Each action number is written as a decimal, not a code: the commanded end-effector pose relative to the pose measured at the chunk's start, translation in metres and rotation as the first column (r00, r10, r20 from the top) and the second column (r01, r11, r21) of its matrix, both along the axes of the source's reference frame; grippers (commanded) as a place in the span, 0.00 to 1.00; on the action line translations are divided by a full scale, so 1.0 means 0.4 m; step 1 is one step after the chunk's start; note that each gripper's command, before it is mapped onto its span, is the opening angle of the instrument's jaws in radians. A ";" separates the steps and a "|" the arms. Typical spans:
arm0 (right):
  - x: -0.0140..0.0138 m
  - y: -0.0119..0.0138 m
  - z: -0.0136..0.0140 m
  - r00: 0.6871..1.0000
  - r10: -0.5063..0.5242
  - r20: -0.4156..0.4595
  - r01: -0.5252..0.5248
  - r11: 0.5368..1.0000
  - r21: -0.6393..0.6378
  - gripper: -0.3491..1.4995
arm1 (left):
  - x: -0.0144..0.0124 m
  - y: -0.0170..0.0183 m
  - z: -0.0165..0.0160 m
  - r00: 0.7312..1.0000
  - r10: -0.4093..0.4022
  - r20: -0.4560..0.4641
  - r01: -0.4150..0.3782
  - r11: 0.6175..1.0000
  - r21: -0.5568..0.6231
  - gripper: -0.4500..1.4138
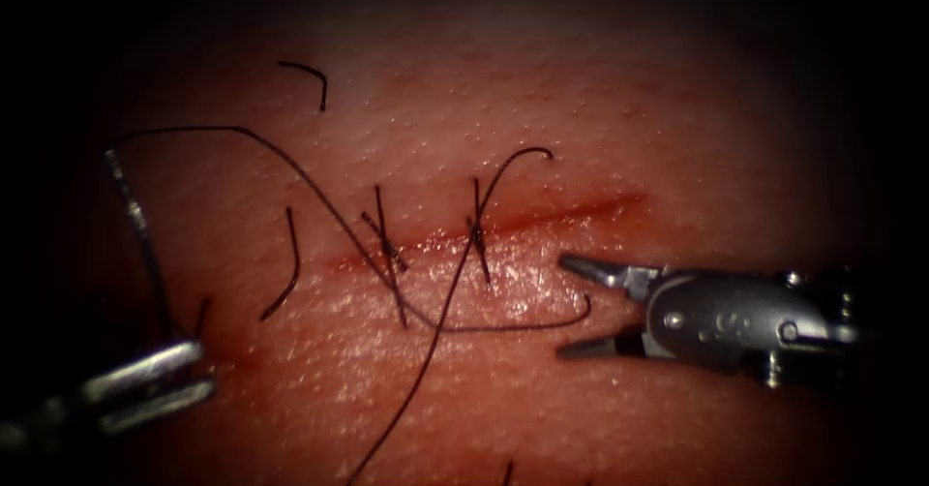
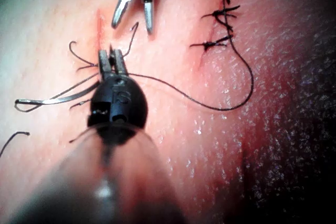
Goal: Wound Closure
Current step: Pick up suture near the incision and pull away using right end-effector. Repeat until only a short tail remains visible.
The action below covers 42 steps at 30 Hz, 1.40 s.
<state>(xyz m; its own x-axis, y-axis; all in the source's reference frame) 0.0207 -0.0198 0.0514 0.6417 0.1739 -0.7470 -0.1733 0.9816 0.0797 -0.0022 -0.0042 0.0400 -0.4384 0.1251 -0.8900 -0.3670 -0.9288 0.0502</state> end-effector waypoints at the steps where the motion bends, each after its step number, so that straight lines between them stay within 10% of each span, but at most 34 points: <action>1: 0.0018 0.0008 0.0025 1.000 -0.006 0.002 0.006 1.000 0.000 0.80 | -0.0012 0.0006 0.0013 1.000 0.000 0.001 0.000 1.000 -0.001 0.00; 5: -0.0010 0.0001 0.0027 0.999 -0.036 0.010 0.036 0.999 0.016 0.42 | -0.0013 0.0005 0.0016 1.000 -0.002 -0.003 0.002 1.000 -0.001 0.00; 6: -0.0018 -0.0004 0.0023 0.999 -0.041 0.023 0.040 0.999 0.018 0.10 | -0.0015 0.0006 0.0019 1.000 -0.003 -0.005 0.003 1.000 -0.001 0.00; 7: -0.0021 -0.0007 0.0021 0.998 -0.045 0.031 0.045 0.999 0.021 0.00 | -0.0017 0.0005 0.0022 1.000 -0.004 -0.006 0.004 1.000 -0.001 0.00; 19: 0.0007 -0.0176 -0.0154 0.995 -0.014 0.099 0.002 0.992 0.123 0.00 | -0.0034 0.0012 0.0057 1.000 0.004 -0.005 -0.004 1.000 -0.001 0.00; 28: 0.0063 -0.0356 -0.0344 0.996 -0.087 -0.004 0.086 0.985 0.151 0.00 | -0.0040 0.0004 0.0055 1.000 0.013 -0.012 -0.013 1.000 0.000 0.00; 30: 0.0069 -0.0328 -0.0366 0.987 -0.134 -0.090 0.142 0.987 0.081 0.64 | -0.0030 0.0006 0.0054 1.000 0.015 -0.011 -0.015 1.000 0.001 0.00; 32: 0.0049 -0.0265 -0.0363 0.977 -0.133 -0.165 0.131 0.991 -0.024 0.94 | -0.0009 0.0014 0.0053 1.000 0.020 -0.010 -0.020 1.000 0.006 0.00; 42: -0.0058 -0.0129 -0.0336 0.969 -0.091 -0.229 0.078 0.995 -0.066 0.97 | 0.0128 0.0071 0.0060 0.991 -0.083 -0.102 0.081 0.996 -0.028 0.00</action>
